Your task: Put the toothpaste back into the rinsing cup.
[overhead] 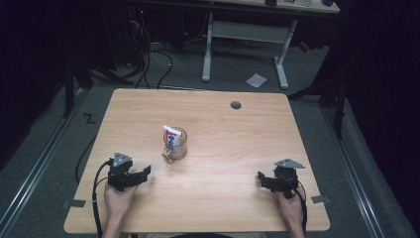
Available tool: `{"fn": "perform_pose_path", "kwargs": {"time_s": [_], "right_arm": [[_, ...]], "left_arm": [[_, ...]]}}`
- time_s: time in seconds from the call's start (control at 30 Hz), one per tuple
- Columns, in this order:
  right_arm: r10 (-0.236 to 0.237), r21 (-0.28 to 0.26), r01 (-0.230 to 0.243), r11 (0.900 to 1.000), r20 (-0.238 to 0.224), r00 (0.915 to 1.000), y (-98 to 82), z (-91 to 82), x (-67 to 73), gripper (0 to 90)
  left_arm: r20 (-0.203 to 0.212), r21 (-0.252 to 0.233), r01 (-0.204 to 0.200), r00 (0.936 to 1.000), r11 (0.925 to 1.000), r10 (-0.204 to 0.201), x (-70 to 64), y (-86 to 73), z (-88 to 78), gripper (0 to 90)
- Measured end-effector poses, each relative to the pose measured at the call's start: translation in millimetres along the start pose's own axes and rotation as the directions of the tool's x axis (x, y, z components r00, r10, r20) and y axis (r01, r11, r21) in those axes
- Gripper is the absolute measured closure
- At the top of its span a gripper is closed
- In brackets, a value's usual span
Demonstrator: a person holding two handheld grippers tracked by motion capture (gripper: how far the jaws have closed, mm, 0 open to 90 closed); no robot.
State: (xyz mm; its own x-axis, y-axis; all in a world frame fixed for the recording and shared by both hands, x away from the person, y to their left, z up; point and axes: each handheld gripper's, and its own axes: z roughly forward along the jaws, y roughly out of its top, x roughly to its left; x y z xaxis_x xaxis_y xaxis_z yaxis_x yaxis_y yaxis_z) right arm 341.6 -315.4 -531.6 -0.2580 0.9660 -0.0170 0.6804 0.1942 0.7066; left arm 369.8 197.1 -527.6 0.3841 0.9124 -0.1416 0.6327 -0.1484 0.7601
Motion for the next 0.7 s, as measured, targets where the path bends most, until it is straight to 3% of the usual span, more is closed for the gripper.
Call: {"fn": "perform_pose_path", "kwargs": {"time_s": [0.1,0.33,0.4,0.57,0.7], "right_arm": [[0.000,0.000,0.000,1.000,0.000,1.0000,0.0,0.0,0.0,16.0],[0.000,0.000,0.000,1.000,0.000,1.0000,0.0,-0.1,0.0,16.0],[0.000,-0.001,0.000,1.000,0.001,1.0000,-0.1,0.0,0.1,16.0],[0.001,0.000,-0.001,1.000,0.000,1.0000,0.0,0.0,0.0,16.0],[0.002,0.001,-0.002,1.000,0.001,1.0000,0.0,0.0,0.1,15.9]], "left_arm": [[-0.024,0.015,-0.016,0.9996,0.9998,0.016,-2.2,-0.6,4.1,22.9],[-0.030,0.022,-0.018,0.9994,0.9996,0.018,-5.2,-1.1,11.8,23.3],[-0.049,0.027,-0.040,0.9979,0.9988,0.041,-7.4,-1.4,14.0,23.4],[-0.059,0.028,-0.043,0.9972,0.9987,0.045,-9.0,0.0,15.9,23.9],[-0.082,0.041,-0.071,0.9938,0.9966,0.075,-13.1,-0.5,16.8,23.6]]}}
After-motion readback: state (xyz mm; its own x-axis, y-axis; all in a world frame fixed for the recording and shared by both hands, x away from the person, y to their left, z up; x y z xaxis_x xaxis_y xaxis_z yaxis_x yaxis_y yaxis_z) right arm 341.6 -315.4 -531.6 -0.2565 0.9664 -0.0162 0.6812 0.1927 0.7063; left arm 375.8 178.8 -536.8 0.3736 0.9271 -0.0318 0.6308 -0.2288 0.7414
